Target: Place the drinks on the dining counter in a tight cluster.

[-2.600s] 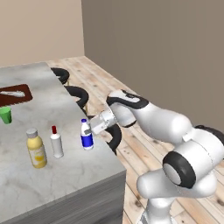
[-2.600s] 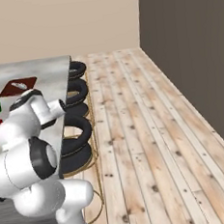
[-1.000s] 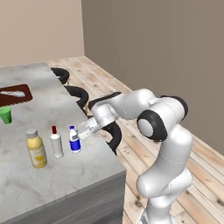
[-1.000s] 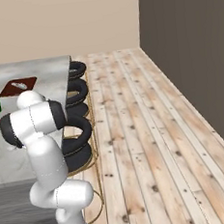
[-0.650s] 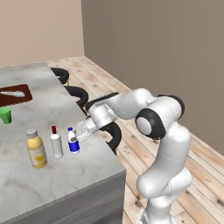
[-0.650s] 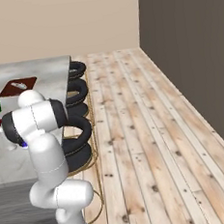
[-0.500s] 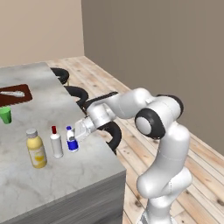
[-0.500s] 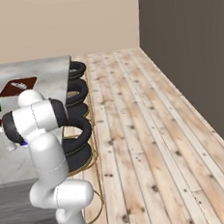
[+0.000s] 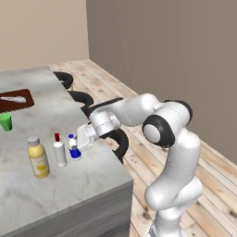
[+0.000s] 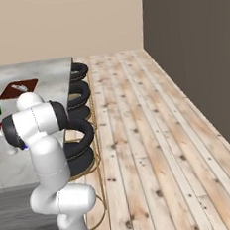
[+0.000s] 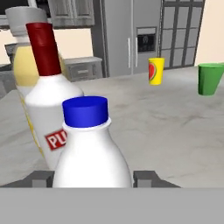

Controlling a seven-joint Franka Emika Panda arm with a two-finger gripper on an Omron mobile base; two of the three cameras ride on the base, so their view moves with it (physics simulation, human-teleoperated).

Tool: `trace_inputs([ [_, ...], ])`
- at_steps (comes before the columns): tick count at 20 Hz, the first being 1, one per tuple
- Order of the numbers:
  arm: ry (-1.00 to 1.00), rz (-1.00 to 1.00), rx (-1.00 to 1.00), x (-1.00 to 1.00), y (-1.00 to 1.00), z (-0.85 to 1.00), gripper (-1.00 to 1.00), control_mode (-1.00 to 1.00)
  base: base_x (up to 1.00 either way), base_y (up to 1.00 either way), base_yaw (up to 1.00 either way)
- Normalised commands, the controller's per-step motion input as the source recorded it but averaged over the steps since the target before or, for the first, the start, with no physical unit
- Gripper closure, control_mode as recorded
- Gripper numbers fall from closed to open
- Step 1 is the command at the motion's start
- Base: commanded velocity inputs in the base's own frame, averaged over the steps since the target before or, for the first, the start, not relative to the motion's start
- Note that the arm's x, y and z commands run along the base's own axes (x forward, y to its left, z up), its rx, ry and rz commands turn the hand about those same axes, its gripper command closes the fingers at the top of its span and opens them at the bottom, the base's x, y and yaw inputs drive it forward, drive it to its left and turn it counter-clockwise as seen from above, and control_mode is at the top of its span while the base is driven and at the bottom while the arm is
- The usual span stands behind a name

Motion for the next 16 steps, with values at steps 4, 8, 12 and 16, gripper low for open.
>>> trace_inputs([
  [4,0.00,0.00,0.00,0.00,0.00,-0.01,1.00,-1.00,0.00,0.00,0.00],
  [8,0.00,0.00,0.00,0.00,0.00,-0.26,1.00,-1.00,0.00,0.00,0.00],
  [12,0.00,0.00,0.04,0.00,0.00,-0.32,1.00,-1.00,0.00,0.00,0.00],
  [16,0.00,0.00,0.19,0.00,0.00,-0.15,1.00,-1.00,0.00,0.00,0.00],
])
